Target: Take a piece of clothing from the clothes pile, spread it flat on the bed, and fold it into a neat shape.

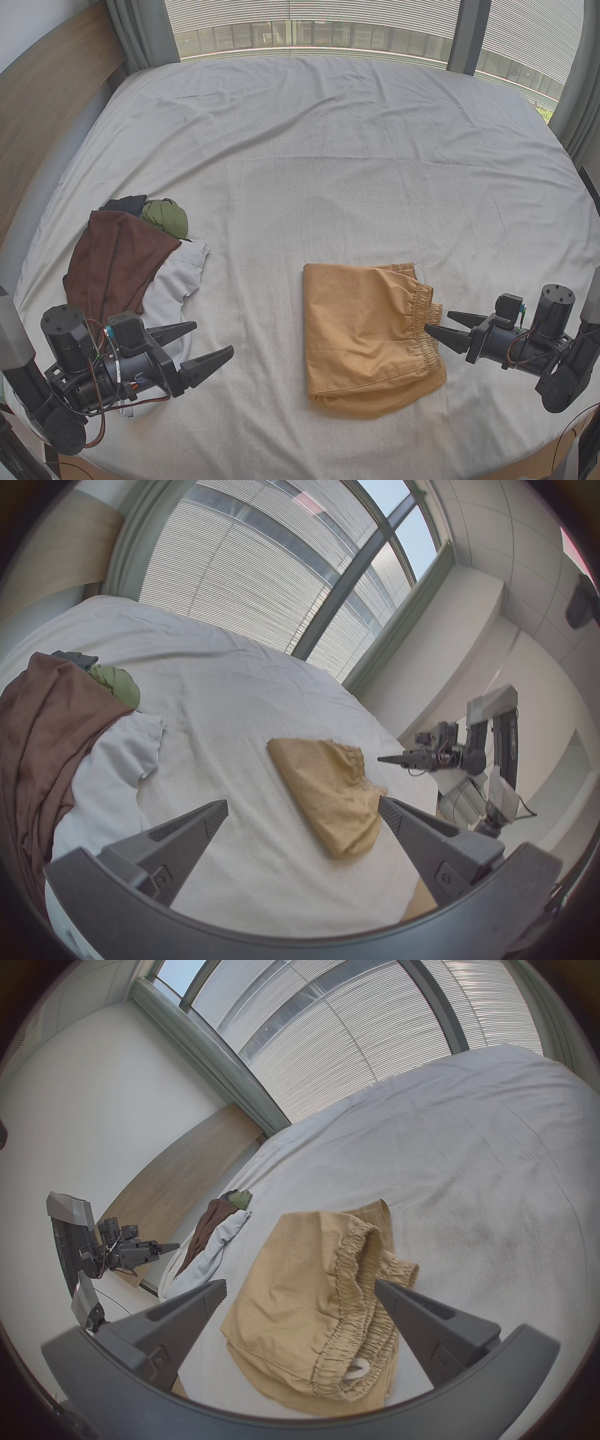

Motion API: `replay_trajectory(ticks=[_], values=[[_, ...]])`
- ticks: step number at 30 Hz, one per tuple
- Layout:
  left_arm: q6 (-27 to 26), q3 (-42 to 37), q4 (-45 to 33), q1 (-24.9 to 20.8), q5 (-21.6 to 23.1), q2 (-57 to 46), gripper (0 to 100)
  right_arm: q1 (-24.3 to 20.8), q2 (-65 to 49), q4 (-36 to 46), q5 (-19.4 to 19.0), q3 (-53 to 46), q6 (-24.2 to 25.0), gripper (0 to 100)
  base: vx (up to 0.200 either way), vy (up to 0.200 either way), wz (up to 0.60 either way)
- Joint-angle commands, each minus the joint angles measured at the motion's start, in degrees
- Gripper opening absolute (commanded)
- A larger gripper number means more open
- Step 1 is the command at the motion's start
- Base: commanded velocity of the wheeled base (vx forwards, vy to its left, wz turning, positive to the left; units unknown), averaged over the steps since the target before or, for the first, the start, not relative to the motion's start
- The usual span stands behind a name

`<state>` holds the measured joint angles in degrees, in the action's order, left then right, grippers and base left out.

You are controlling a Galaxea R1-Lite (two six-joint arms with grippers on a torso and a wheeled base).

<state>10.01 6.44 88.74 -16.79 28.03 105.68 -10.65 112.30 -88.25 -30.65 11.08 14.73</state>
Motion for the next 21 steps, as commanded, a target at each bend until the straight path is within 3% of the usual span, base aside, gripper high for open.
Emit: replay_trajectory(ticks=[1,7,21], values=[[-2.3,-2.5,0.0,1.8,1.5,2.3,100,1.5,2.7,0.0,0.0,-0.9,0.0,100,0.000,0.000,0.00],[-5.4,-4.3,0.0,3.0,2.8,2.4,100,2.5,5.6,-0.1,-0.1,-2.5,-1.2,100,0.000,0.000,0.00],[-5.7,-5.2,0.0,3.8,3.7,2.4,100,3.3,9.6,0.0,-0.6,-5.2,-1.2,100,0.000,0.000,0.00]])
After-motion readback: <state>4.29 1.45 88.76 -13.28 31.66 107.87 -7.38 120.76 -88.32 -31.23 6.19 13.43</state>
